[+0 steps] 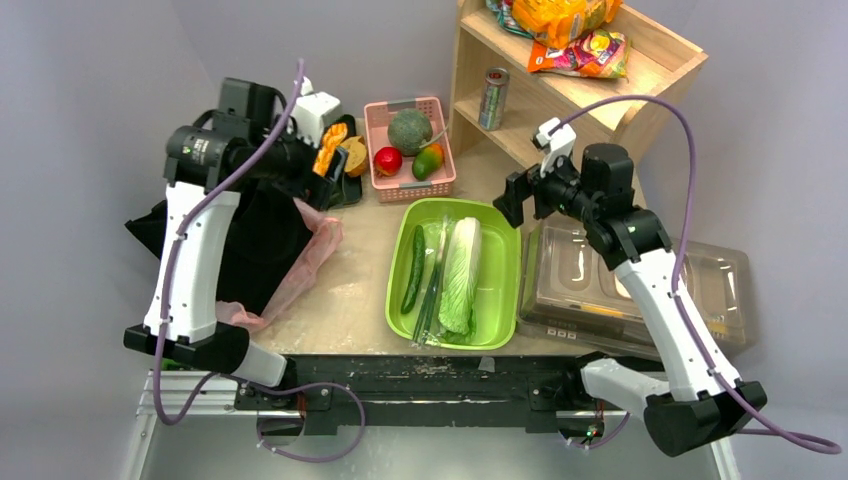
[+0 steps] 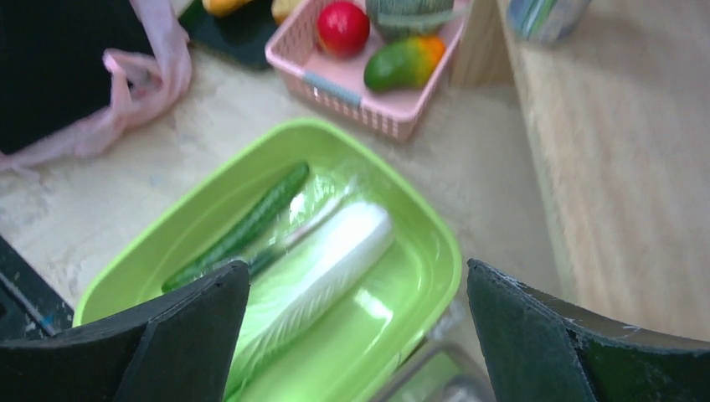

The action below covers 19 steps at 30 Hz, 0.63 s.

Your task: Untie the knot of the grocery bags and take out the mixed food

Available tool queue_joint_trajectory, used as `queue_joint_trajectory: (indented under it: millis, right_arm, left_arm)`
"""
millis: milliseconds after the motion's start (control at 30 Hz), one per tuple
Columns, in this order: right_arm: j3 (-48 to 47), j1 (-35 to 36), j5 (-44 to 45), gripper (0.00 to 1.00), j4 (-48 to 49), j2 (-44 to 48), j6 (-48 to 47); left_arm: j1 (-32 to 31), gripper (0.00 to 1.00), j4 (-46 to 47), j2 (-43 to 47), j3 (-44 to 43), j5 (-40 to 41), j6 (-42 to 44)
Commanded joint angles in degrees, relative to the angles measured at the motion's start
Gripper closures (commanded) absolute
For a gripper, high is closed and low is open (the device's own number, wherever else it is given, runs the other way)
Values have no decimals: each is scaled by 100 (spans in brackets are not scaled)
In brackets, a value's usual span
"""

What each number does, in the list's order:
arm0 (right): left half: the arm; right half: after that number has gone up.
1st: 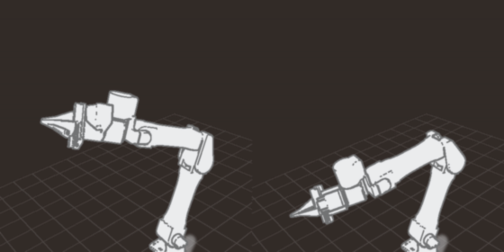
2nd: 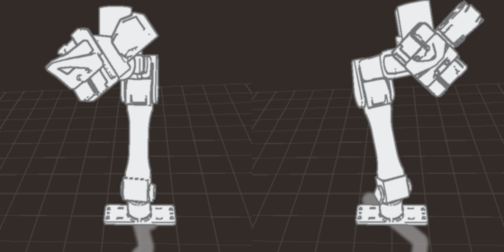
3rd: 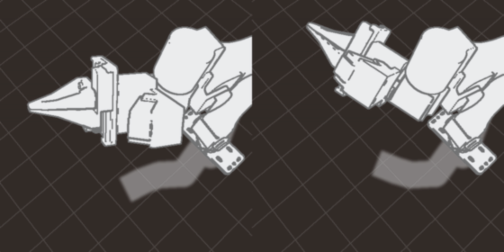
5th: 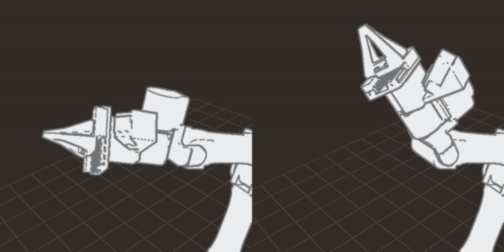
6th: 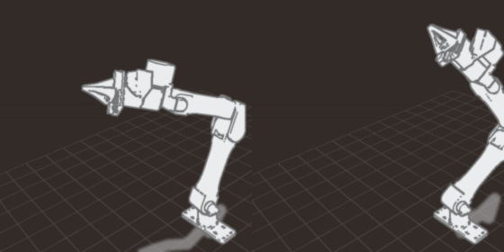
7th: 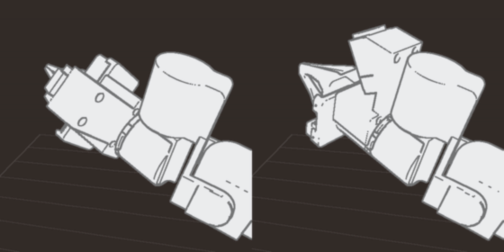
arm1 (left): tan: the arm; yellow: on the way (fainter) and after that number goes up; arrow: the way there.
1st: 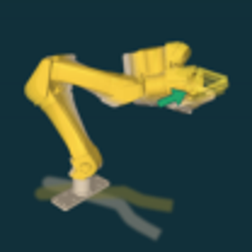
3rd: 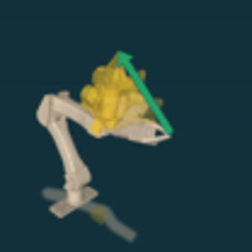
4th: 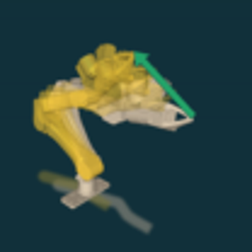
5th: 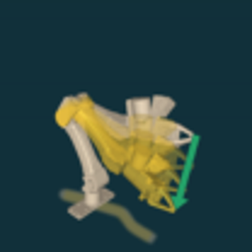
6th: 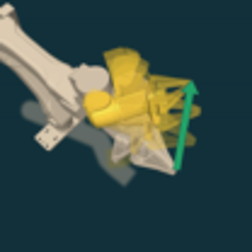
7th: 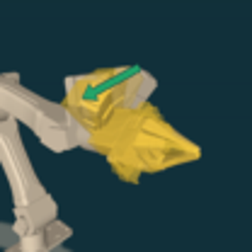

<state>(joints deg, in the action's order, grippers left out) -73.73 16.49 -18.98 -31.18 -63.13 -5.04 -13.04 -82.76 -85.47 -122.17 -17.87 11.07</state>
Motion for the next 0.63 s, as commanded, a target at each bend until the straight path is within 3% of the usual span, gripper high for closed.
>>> queue_joint_trajectory:
  millis: [0,333,600]
  right_arm:
    - [635,2,259,1,-283,440,24]
    - [1123,-137,420,1,-445,735,-76]
    - [616,-234,592,1,-793,456,-569]
  left_arm:
    - [-234,0,-59,390,871,617,-557]
    - [-234,0,76,802,1682,594,-675]
    - [-234,0,447,1500,2402,540,-565]
